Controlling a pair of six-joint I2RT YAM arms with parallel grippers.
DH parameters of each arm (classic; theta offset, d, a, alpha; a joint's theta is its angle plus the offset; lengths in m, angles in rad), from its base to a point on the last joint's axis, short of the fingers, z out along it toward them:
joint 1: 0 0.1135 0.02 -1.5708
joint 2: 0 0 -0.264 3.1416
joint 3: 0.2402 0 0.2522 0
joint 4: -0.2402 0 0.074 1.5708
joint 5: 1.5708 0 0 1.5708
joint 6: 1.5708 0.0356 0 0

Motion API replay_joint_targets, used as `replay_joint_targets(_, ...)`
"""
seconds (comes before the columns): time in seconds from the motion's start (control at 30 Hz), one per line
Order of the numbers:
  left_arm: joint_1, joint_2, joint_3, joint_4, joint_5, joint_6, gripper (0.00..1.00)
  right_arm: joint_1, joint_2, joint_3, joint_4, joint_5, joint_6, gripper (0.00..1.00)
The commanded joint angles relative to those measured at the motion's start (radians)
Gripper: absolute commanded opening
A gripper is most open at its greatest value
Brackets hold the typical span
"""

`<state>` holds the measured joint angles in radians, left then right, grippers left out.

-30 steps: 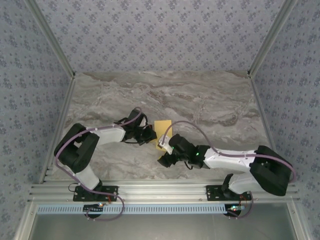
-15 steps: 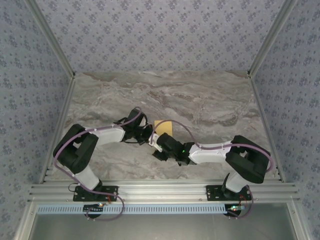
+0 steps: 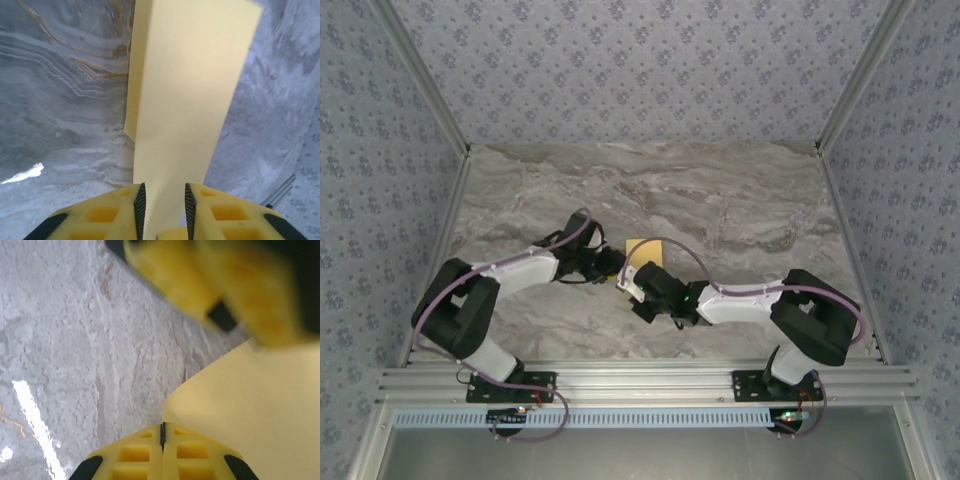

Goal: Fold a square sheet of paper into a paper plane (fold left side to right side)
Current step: Third fold the triangle at the center of the table.

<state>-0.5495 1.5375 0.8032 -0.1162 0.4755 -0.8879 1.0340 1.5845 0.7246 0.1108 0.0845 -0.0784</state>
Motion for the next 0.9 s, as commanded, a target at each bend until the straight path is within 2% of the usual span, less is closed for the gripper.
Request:
replay_joint_targets(0.0,0.037,-0.076,0.048,-0.088,0.015,0.067,0.31,-0.027,-0.016,0.015,-0.059,-0.082,0.045,0.0)
replay_joint_targets(0.17,0.056,-0.02,0.136,-0.11,0.051,0.116,0.24,-0.057,-0.015,0.028,-0.062,-0.128,0.077,0.0)
replay_joint_targets(0.33,0.052,0.159,0.261,-0.082,0.094,0.151,0.14,-0.082,-0.004,0.041,-0.063,-0.168,0.111,0.0)
replay_joint_targets(0.5,0.032,0.308,0.372,-0.05,0.116,0.156,0.11,-0.096,0.002,0.047,-0.061,-0.191,0.133,0.0)
replay_joint_targets(0.67,-0.001,0.443,0.484,-0.091,0.126,0.184,0.1,-0.112,0.011,0.053,-0.068,-0.224,0.154,0.0)
replay_joint_targets(0.87,-0.026,0.55,0.533,-0.123,0.115,0.204,0.08,-0.151,0.014,0.051,-0.063,-0.295,0.2,0.0)
